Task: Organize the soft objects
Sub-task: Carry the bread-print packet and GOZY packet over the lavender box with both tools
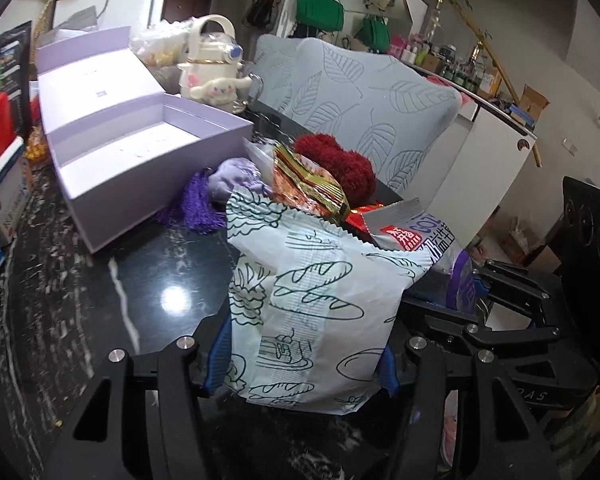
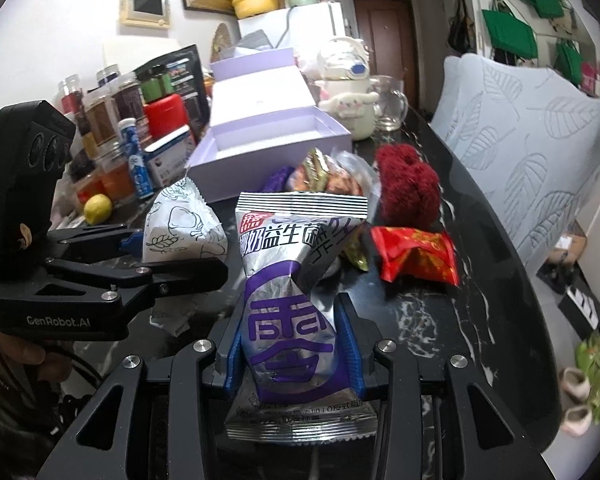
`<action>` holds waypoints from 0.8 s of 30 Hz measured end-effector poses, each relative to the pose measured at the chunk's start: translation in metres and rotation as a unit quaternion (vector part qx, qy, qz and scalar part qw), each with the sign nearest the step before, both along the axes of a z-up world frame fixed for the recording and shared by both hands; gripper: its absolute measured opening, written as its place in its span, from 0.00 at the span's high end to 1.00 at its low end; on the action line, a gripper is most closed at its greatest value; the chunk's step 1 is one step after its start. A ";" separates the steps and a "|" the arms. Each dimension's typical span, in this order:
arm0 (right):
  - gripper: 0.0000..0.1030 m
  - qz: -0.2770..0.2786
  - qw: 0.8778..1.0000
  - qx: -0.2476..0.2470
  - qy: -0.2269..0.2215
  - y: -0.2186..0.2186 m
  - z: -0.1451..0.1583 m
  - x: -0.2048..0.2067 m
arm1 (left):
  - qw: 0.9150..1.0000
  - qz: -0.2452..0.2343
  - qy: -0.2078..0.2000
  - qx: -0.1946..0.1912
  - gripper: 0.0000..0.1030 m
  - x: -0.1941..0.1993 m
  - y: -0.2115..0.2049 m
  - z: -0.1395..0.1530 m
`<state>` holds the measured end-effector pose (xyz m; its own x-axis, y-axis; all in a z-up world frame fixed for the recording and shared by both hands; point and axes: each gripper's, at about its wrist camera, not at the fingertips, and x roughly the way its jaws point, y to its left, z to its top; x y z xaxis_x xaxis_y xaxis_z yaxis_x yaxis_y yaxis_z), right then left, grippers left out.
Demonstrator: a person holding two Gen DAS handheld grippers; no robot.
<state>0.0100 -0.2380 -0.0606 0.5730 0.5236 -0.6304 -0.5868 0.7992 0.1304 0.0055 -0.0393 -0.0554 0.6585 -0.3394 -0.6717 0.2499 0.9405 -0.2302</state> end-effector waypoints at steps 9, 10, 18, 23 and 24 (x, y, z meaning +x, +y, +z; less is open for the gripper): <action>0.62 0.033 0.999 0.013 -0.014 0.023 0.014 -0.020 | 0.999 0.031 -0.023 0.007 0.44 -0.028 0.019 0.017; 0.62 0.039 0.999 0.014 -0.016 0.027 0.015 -0.022 | 0.999 0.035 -0.026 0.007 0.44 -0.032 0.022 0.019; 0.62 0.068 0.997 0.019 -0.021 0.055 0.025 -0.027 | 0.996 0.074 -0.043 0.012 0.44 -0.050 0.051 0.035; 0.62 0.086 0.996 0.021 -0.023 0.075 0.032 -0.025 | 0.994 0.094 -0.052 0.017 0.44 -0.051 0.067 0.046; 0.62 0.089 0.996 0.022 -0.023 0.077 0.034 -0.024 | 0.994 0.096 -0.053 0.018 0.44 -0.052 0.069 0.047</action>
